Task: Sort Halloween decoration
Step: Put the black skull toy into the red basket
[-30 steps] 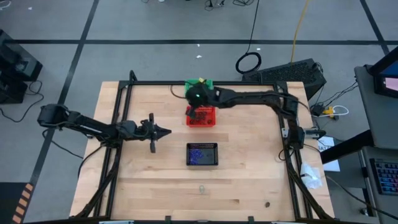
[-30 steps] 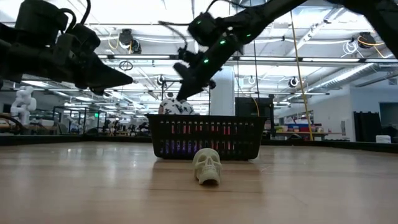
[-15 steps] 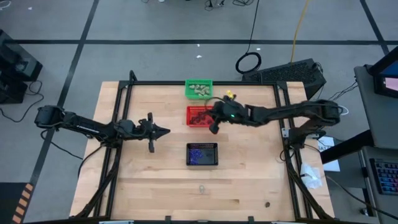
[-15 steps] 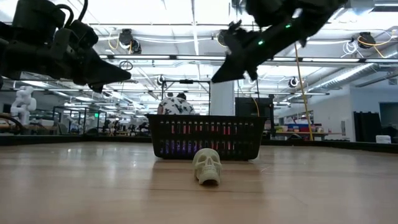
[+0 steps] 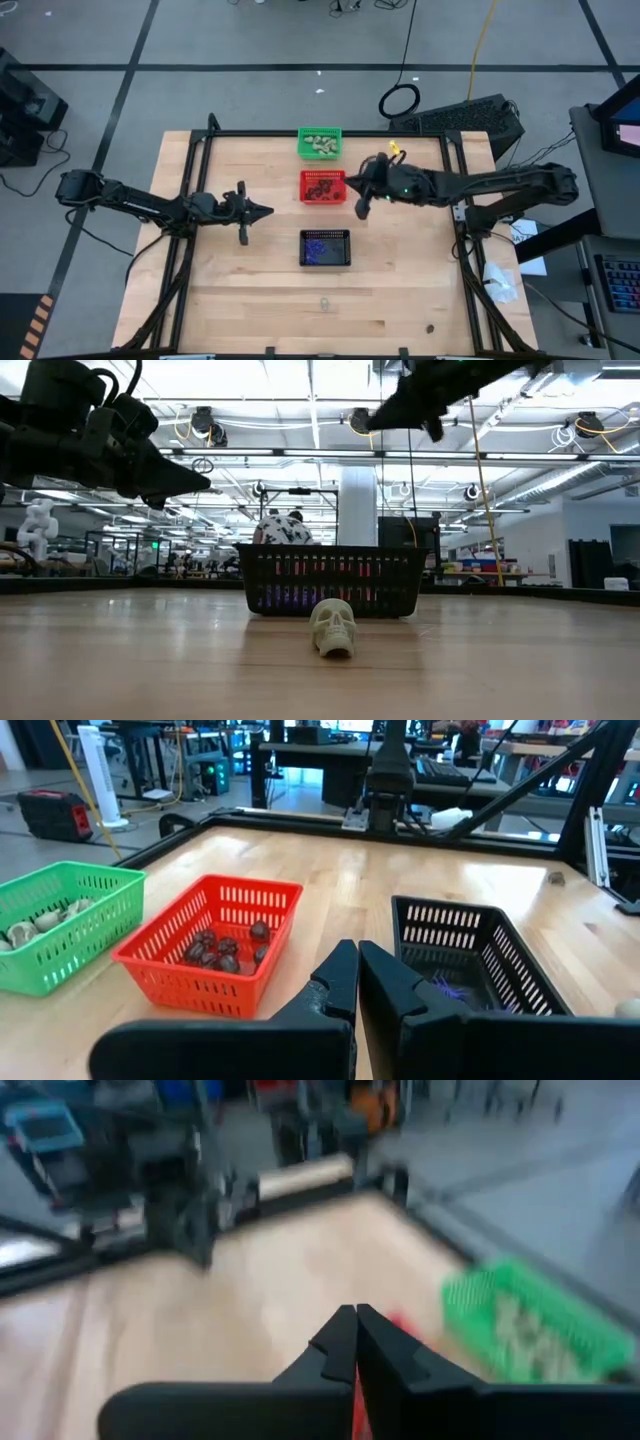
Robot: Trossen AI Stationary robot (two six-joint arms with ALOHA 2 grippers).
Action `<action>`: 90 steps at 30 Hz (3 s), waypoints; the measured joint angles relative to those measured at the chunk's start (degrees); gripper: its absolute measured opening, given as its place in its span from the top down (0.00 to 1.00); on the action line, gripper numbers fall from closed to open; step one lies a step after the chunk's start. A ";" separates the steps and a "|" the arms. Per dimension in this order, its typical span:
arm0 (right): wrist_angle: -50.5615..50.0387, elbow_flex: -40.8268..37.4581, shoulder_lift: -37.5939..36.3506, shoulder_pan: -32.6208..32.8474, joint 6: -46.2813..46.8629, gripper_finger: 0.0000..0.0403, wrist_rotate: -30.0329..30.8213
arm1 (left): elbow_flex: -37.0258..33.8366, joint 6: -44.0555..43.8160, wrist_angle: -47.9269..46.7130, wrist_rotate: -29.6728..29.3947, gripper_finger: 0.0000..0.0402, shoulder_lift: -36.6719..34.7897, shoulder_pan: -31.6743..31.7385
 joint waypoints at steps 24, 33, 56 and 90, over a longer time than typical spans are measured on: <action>-42.15 0.97 1.58 38.20 77.75 1.00 -12.28 | 0.02 -0.02 -0.47 0.00 0.98 0.00 0.00; -39.05 0.97 9.86 48.93 106.21 0.99 -15.40 | 0.04 0.00 -0.49 -0.02 0.98 0.00 0.00; -30.56 0.97 22.89 57.56 118.78 0.55 -28.82 | 0.04 -0.02 -0.69 -0.02 0.98 0.00 0.00; -33.06 0.97 21.20 55.87 111.34 0.88 -31.65 | 0.04 0.00 -0.71 -0.02 0.98 0.02 0.00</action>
